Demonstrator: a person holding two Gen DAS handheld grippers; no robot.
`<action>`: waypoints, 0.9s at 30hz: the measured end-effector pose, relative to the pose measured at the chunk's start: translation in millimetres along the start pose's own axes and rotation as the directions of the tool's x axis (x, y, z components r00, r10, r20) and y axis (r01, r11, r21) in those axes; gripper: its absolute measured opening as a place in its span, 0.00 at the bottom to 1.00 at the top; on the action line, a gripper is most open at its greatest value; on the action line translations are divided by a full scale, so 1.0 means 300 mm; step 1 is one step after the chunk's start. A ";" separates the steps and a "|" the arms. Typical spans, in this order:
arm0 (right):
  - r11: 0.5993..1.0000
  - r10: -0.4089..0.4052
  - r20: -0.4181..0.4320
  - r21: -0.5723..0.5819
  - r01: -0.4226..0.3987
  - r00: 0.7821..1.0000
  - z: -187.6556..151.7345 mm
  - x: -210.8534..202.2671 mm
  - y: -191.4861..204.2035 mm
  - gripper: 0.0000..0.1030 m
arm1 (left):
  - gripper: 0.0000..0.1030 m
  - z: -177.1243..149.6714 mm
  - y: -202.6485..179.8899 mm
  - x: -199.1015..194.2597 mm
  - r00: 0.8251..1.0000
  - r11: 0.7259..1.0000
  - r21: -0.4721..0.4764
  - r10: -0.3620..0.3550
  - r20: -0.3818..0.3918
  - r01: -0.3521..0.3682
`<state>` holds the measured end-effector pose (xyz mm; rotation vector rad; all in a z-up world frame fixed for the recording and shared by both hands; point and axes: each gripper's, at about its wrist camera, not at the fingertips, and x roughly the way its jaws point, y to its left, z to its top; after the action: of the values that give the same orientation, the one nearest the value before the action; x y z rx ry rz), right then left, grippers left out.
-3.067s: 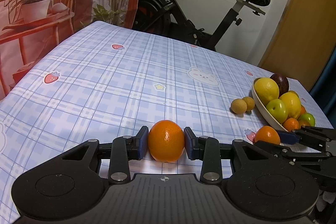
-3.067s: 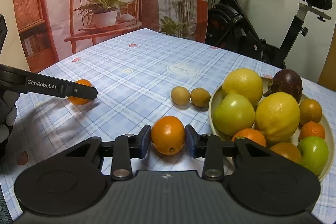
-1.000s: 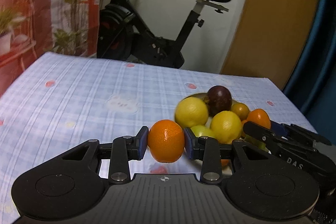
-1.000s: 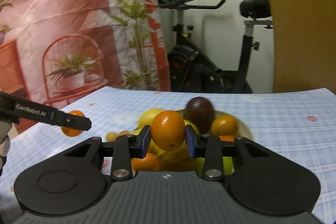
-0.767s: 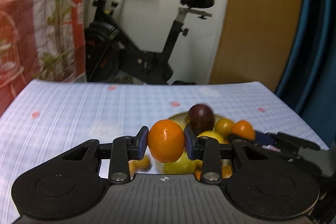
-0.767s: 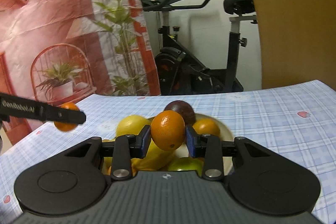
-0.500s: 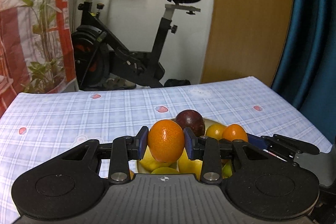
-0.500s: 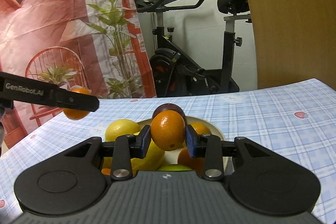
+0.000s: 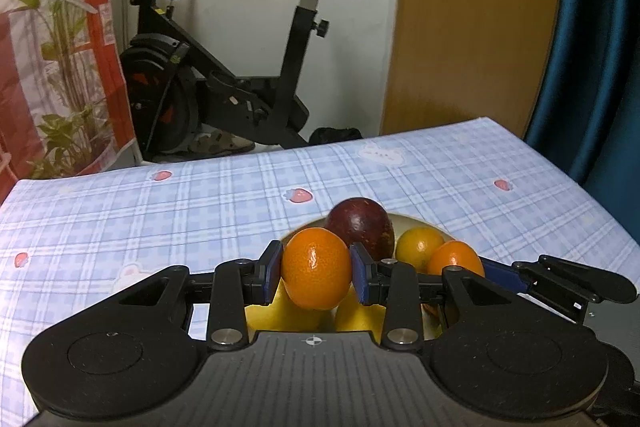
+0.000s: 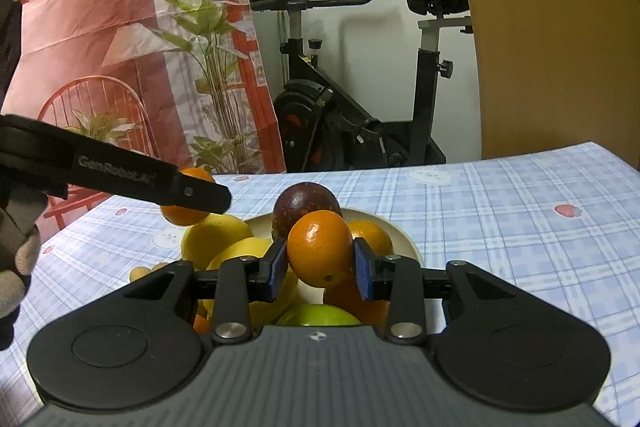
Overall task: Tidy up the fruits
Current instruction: 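Open both tools to release the oranges onto the plate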
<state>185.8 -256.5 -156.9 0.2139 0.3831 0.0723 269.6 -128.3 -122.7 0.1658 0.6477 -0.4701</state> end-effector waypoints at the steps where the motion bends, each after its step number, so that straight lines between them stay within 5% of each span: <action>1: 1.000 -0.001 -0.001 0.001 0.001 1.000 -0.002 0.001 -0.001 0.36 | 0.37 0.002 -0.007 0.008 1.000 1.000 0.006 -0.002 -0.004 0.002; 10: 1.000 -0.001 0.002 -0.004 0.001 1.000 -0.011 -0.005 0.004 0.39 | 0.39 0.014 -0.022 0.053 0.999 1.000 0.022 -0.005 -0.036 0.006; 14: 1.000 0.008 0.004 0.006 -0.008 1.000 -0.011 -0.007 -0.002 0.39 | 0.55 0.013 -0.027 0.047 0.999 1.000 0.024 -0.002 -0.035 0.002; 27: 0.999 0.015 0.037 0.043 -0.017 0.999 -0.015 -0.045 -0.010 0.43 | 0.55 0.005 0.006 -0.022 1.000 1.000 -0.013 0.010 -0.016 -0.010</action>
<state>171.6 -260.1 -156.7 0.2610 0.3468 0.0755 266.8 -124.8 -117.4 0.1609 0.6654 -0.4556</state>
